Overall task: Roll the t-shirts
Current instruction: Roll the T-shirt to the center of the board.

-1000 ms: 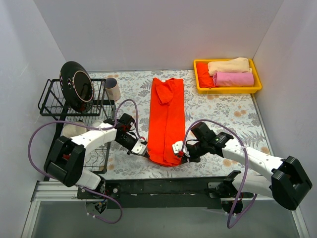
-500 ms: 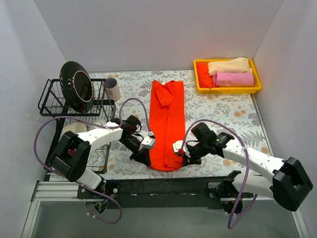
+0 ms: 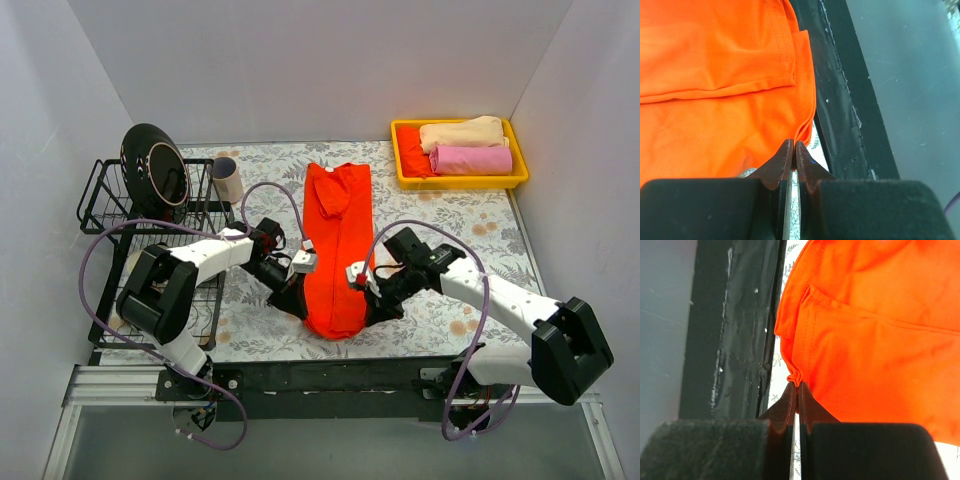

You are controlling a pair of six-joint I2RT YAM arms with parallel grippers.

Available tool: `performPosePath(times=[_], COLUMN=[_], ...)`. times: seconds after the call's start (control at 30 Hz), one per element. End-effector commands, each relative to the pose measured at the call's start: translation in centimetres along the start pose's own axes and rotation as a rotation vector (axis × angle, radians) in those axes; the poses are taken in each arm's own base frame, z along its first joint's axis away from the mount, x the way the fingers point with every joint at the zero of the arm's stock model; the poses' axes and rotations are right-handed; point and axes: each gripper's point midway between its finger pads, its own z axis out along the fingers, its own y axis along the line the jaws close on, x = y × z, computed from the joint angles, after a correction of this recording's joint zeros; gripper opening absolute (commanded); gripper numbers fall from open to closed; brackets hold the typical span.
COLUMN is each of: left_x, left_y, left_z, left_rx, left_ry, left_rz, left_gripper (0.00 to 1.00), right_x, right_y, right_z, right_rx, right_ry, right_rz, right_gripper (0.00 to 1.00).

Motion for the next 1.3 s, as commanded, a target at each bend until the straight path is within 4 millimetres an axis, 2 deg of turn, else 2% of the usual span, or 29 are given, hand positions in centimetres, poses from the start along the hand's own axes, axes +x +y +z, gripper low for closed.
performPosePath(times=[0.0,0.17,0.33,0.53,0.67,1.0,1.27], left_x=[-2.0,-1.4,-1.4,-1.1,-0.5,0.2,-1.1], left_y=[-0.7,-1.4,-0.2,1.2,3.0,6.8,9.8], left_z=[-0.9,-0.7,-0.4,-0.6,-1.3,-1.8,-2.3], left_rx=[0.034,0.041,0.005,-0.042,-0.108,-0.205,-0.254], left_ry=[-0.078,-0.091,-0.111,-0.111,-0.11,-0.072,-0.092], left_rz=[-0.05,-0.117,-0.198,-0.247,-0.292,-0.301,-0.308], left_gripper=[0.0,0.0,0.0,0.0,0.0,0.0,0.0], right_x=[-2.1,-1.2,-0.8,0.2,0.8,1.9,1.9], right_y=[0.7,1.3,0.8,-1.0,-2.9,-4.6,-6.8], right_z=[-1.2,-1.1,-1.1,-1.8,-2.3,-1.9,-2.4], right_rx=[-0.089,-0.142,-0.173,-0.173,-0.159,-0.222,-0.249], right_ry=[-0.086,-0.044,-0.045,-0.061,-0.094,-0.085,-0.095], right_rz=[0.122,0.172,0.212,0.313,0.394,0.465,0.488], right_gripper=[0.01,0.01,0.01,0.01,0.01,0.01,0.01])
